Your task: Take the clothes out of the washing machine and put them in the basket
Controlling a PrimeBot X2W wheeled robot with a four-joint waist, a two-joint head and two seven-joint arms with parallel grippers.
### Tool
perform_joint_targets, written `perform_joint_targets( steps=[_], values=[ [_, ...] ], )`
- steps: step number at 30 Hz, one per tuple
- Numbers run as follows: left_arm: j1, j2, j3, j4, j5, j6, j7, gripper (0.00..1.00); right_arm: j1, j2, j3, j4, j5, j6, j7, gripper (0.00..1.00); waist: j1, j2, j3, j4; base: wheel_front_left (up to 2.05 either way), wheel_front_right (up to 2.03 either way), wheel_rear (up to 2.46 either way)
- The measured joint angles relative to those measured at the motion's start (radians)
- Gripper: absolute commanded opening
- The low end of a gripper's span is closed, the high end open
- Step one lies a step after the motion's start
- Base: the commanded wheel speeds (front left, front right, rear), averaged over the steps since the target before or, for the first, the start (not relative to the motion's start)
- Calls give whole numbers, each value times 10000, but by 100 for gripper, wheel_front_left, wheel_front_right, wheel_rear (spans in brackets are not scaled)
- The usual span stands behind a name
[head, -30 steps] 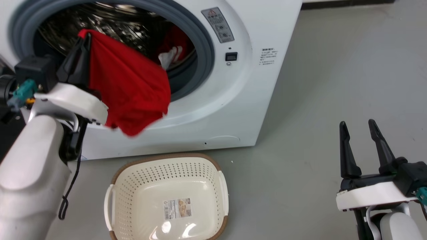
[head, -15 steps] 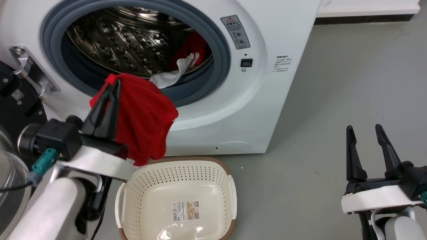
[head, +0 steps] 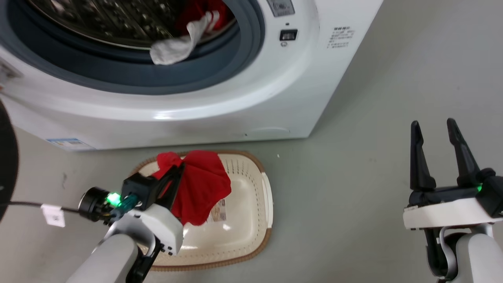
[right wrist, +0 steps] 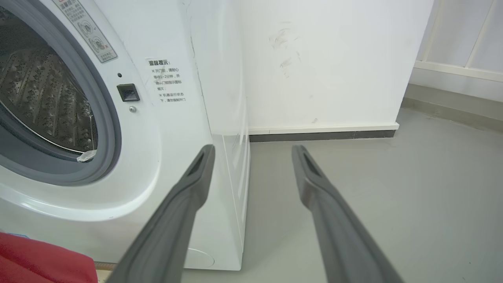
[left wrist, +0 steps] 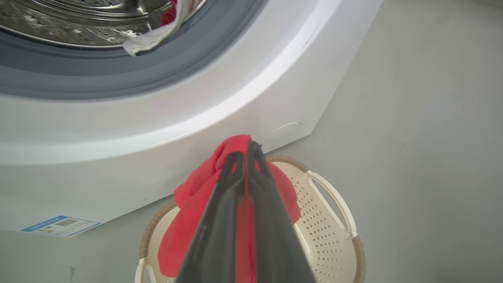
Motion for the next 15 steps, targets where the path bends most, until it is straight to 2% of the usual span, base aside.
perform_joint_targets(
  steps=[6,15],
  values=[
    [-1130,-552,-454,2437,267,-596,-104,0,-360,-4,69,-157,-40,-2,0,100,0,0,1077,-300,0,0,0],
    [-2831,-1039,-882,5946,727,-1156,-247,0,-699,-4,155,-355,205,0,0,100,1,0,2551,-1043,0,0,0]
  ],
)
